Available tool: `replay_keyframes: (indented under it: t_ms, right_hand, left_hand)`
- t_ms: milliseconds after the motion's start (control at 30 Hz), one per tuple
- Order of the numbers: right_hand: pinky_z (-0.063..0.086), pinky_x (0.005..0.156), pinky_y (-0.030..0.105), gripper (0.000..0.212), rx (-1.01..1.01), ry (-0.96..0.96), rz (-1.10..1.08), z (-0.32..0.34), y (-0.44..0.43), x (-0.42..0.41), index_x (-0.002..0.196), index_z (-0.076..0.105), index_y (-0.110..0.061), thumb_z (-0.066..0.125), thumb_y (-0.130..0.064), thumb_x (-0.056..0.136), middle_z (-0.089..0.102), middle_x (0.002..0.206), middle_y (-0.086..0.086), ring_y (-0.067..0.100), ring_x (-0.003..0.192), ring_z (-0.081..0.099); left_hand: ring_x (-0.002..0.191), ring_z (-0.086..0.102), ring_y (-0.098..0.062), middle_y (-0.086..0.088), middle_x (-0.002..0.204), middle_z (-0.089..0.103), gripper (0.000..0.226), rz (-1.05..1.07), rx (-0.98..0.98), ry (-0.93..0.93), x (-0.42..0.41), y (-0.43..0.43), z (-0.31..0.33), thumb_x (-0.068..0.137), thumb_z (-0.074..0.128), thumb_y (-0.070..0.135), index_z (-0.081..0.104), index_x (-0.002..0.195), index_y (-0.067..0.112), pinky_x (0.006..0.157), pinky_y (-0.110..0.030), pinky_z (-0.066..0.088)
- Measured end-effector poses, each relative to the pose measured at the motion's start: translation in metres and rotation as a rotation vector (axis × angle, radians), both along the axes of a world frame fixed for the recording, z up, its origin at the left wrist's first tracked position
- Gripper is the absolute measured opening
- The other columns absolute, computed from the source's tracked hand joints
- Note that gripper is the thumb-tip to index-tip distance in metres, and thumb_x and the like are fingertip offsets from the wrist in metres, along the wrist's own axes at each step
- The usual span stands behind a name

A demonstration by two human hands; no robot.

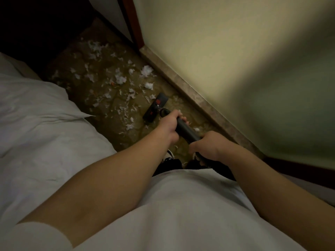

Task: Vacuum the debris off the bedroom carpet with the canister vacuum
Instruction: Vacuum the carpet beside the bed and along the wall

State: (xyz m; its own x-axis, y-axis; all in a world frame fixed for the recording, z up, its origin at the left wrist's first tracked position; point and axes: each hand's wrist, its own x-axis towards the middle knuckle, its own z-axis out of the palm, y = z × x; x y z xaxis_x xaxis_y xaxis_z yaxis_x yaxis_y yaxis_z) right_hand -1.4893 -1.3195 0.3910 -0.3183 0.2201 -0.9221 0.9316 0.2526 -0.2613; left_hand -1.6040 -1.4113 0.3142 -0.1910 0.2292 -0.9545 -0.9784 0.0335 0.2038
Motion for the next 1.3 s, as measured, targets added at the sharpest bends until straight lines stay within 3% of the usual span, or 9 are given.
replay_keyframes:
  t_ms: [133,300,567,800,900,1033,1167,1300]
  right_hand:
    - [0.061,0.060,0.037,0.025,-0.046,0.010,-0.024,-0.005,0.002,-0.049,0.096,0.072,-0.001,0.077,-0.023,0.085,0.077,0.074,0.013,0.026,0.058,0.072]
    - [0.052,0.048,0.025,0.026,-0.058,0.006,0.045,-0.009,0.016,-0.117,0.096,0.073,-0.001,0.076,-0.025,0.087,0.074,0.067,0.008,0.022,0.052,0.069]
    - [0.054,0.050,0.025,0.022,-0.036,-0.010,0.129,-0.009,0.051,-0.230,0.100,0.071,-0.005,0.074,-0.024,0.089,0.075,0.072,0.008,0.020,0.052,0.070]
    - [0.052,0.047,0.022,0.022,0.001,-0.025,0.127,-0.003,0.056,-0.298,0.100,0.071,-0.006,0.074,-0.024,0.088,0.074,0.065,0.004,0.017,0.049,0.070]
    - [0.057,0.058,0.027,0.024,0.019,-0.023,0.111,-0.005,0.044,-0.336,0.099,0.072,-0.009,0.074,-0.030,0.088,0.077,0.070,0.005,0.018,0.056,0.073]
    - [0.065,0.084,0.043,0.034,0.048,0.000,0.096,-0.009,0.001,-0.395,0.103,0.071,-0.013,0.075,-0.039,0.083,0.077,0.092,0.010,0.027,0.081,0.077]
    - [0.053,0.062,0.028,0.033,0.086,-0.035,0.138,0.001,-0.056,-0.450,0.101,0.073,-0.015,0.077,-0.043,0.084,0.072,0.085,0.006,0.020,0.072,0.070]
    - [0.051,0.066,0.030,0.031,0.076,-0.027,0.147,0.000,-0.106,-0.503,0.101,0.073,-0.016,0.074,-0.043,0.087,0.072,0.089,0.005,0.021,0.079,0.070]
  left_hand:
    - [0.058,0.050,-0.015,-0.001,0.060,0.050,0.023,0.058,0.007,-0.006,-0.046,0.000,-0.001,0.098,0.057,0.012,0.049,0.076,0.011,0.066,-0.035,0.052]
    - [0.056,0.052,-0.014,0.000,0.059,0.050,0.021,0.137,0.015,-0.017,-0.106,0.007,-0.003,0.096,0.057,0.011,0.049,0.077,0.011,0.068,-0.033,0.052]
    - [0.062,0.056,-0.014,-0.004,0.072,0.054,0.006,0.243,0.027,0.001,-0.210,0.036,0.000,0.094,0.061,0.009,0.055,0.092,0.007,0.069,-0.035,0.055]
    - [0.066,0.058,-0.014,-0.006,0.083,0.056,0.012,0.217,0.057,-0.018,-0.282,0.044,0.007,0.094,0.062,0.010,0.057,0.105,0.006,0.071,-0.034,0.057]
    - [0.066,0.059,-0.015,-0.006,0.083,0.057,0.017,0.174,0.052,0.001,-0.321,0.032,0.005,0.094,0.062,0.009,0.057,0.110,0.005,0.072,-0.035,0.057]
    - [0.056,0.058,-0.014,-0.006,0.076,0.056,0.014,0.129,0.047,0.005,-0.383,-0.004,0.002,0.093,0.062,0.008,0.057,0.105,0.004,0.061,-0.033,0.056]
    - [0.057,0.053,-0.014,-0.004,0.069,0.051,0.010,0.086,0.043,0.010,-0.443,-0.056,0.000,0.095,0.058,0.008,0.053,0.087,0.004,0.064,-0.033,0.052]
    - [0.058,0.051,-0.015,-0.004,0.068,0.049,0.017,0.068,0.036,0.027,-0.495,-0.107,-0.001,0.094,0.057,0.008,0.050,0.079,0.007,0.064,-0.032,0.052]
